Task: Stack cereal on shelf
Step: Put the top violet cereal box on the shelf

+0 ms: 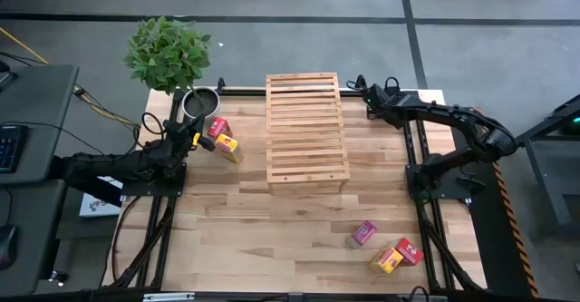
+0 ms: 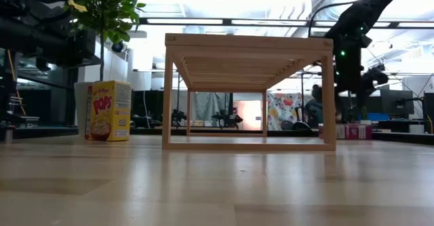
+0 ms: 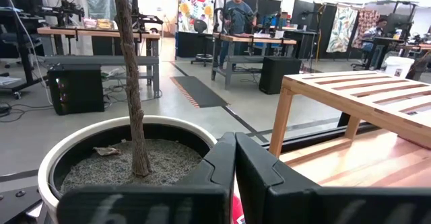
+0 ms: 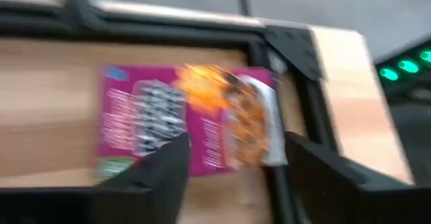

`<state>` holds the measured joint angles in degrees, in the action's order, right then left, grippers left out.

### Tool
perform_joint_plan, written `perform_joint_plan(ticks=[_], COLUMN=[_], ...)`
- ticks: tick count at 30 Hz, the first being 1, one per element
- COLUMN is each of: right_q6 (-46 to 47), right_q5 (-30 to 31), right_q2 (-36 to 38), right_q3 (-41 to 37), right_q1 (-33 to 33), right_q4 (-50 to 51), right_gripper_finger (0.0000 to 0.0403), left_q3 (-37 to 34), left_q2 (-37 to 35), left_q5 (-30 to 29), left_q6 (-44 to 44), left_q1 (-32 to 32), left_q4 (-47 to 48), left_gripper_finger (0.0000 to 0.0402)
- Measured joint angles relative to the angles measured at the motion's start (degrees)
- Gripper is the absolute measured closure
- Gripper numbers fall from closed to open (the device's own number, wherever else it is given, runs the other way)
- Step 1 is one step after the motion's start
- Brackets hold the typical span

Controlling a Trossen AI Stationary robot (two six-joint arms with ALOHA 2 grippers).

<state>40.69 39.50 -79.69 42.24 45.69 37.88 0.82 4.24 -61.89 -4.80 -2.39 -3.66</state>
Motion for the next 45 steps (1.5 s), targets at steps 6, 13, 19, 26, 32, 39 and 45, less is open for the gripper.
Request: perform_joint_plan(ticks=[6, 13, 19, 26, 32, 39, 45], right_q6=[3.0, 6.6, 8.3, 8.1, 8.3, 5.8, 2.9], right_q5=[4.0, 7.2, 7.8, 5.6, 0.8, -7.2, -9.2], right_q2=[-3.6, -8.7, -11.8, -11.9, -11.5, -7.4, 1.4], right_q3=[0.0, 0.0, 0.0, 0.0, 0.1, 0.1, 0.0], right_q1=[0.1, 1.0, 1.2, 0.7, -3.7, -9.6, -12.5], right_q4=[0.6, 0.3, 0.2, 0.0, -0.4, -3.0, -1.3], right_gripper_finger=[0.0386, 0.0396, 0.04, 0.0402, 0.0402, 0.0403, 0.0403], left_q3=[0.0, 0.0, 0.0, 0.0, 0.0, 0.0, 0.0], left_q2=[0.0, 0.0, 0.0, 0.0, 0.0, 0.0, 0.0], left_q5=[0.0, 0.0, 0.0, 0.0, 0.0, 0.0, 0.0], left_q6=[0.0, 0.0, 0.0, 0.0, 0.0, 0.0, 0.0], left_q1=[0.0, 0.0, 0.0, 0.0, 0.0, 0.0, 0.0], left_q4=[0.0, 0.0, 0.0, 0.0, 0.0, 0.0, 0.0], left_gripper_finger=[0.0398, 0.0398, 0.0398, 0.0398, 0.0398, 0.0398, 0.0398])
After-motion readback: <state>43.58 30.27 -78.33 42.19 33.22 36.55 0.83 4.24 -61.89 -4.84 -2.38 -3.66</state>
